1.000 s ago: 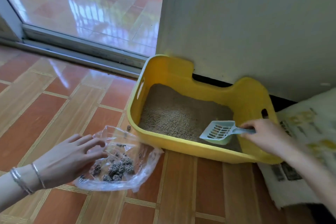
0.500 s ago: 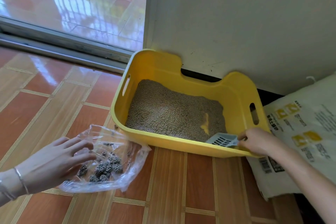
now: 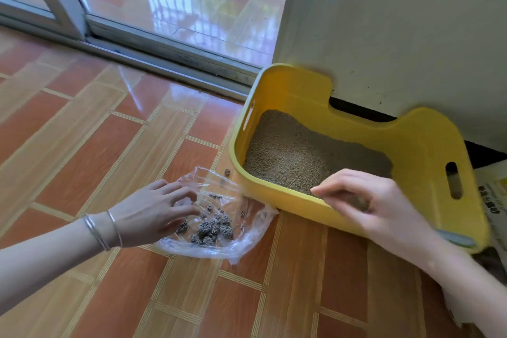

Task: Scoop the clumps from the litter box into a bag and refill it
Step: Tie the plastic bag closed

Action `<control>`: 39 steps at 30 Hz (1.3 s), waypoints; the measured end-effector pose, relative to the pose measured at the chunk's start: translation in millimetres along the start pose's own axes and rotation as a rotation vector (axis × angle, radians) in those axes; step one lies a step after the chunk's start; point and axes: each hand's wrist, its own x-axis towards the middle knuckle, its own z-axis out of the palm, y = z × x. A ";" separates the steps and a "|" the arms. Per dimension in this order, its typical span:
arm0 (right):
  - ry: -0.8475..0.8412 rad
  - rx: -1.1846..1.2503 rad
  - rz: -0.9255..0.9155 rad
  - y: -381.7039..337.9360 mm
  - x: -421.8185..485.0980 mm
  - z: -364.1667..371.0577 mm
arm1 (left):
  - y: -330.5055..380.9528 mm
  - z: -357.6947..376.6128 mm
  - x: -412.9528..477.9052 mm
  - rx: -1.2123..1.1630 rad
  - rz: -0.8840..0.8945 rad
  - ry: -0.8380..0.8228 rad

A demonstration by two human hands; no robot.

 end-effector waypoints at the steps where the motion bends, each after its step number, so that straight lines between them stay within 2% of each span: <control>1: -0.054 0.021 -0.036 -6.9 3.0 12.7 | 2.6 -10.4 1.2 -0.029 0.001 0.039; 5: -0.288 -0.004 -0.061 -8.8 13.0 73.5 | -0.2 -12.6 -11.8 -0.075 0.013 0.016; 8: -0.352 -0.119 0.007 5.0 17.3 104.2 | 4.4 -15.2 -16.6 -0.098 0.011 -0.001; 10: -0.348 -0.226 0.049 11.0 19.6 115.6 | 4.6 -14.1 -17.7 -0.070 0.006 0.046; 14: -0.404 -0.510 0.124 9.6 29.2 122.7 | 4.1 -11.6 -17.8 -0.054 -0.161 0.100; 18: -0.444 -0.726 0.054 23.0 28.1 124.4 | 3.0 -11.2 -7.9 -0.029 -0.329 0.054; 23: -0.437 -0.794 -0.118 20.1 29.9 124.6 | -2.0 -21.7 3.7 -0.147 -0.441 -0.041; 25: -0.406 -0.782 -0.178 16.1 31.6 122.4 | -7.0 -20.3 7.8 -0.105 -0.465 -0.075; 30: -0.265 -0.652 -0.362 -0.9 36.7 112.7 | -8.5 -44.0 13.6 -0.112 -0.351 0.195; 33: -0.232 -0.657 -0.383 -13.0 42.8 103.8 | -13.8 -60.7 12.6 -0.084 -0.374 0.219; 37: -0.341 -0.707 -0.402 -22.3 45.2 93.5 | -26.7 -80.1 7.8 -0.178 -0.497 0.281; 39: -0.371 -0.741 -0.395 -27.9 47.0 87.3 | -27.4 -88.7 7.3 -0.268 -0.574 0.238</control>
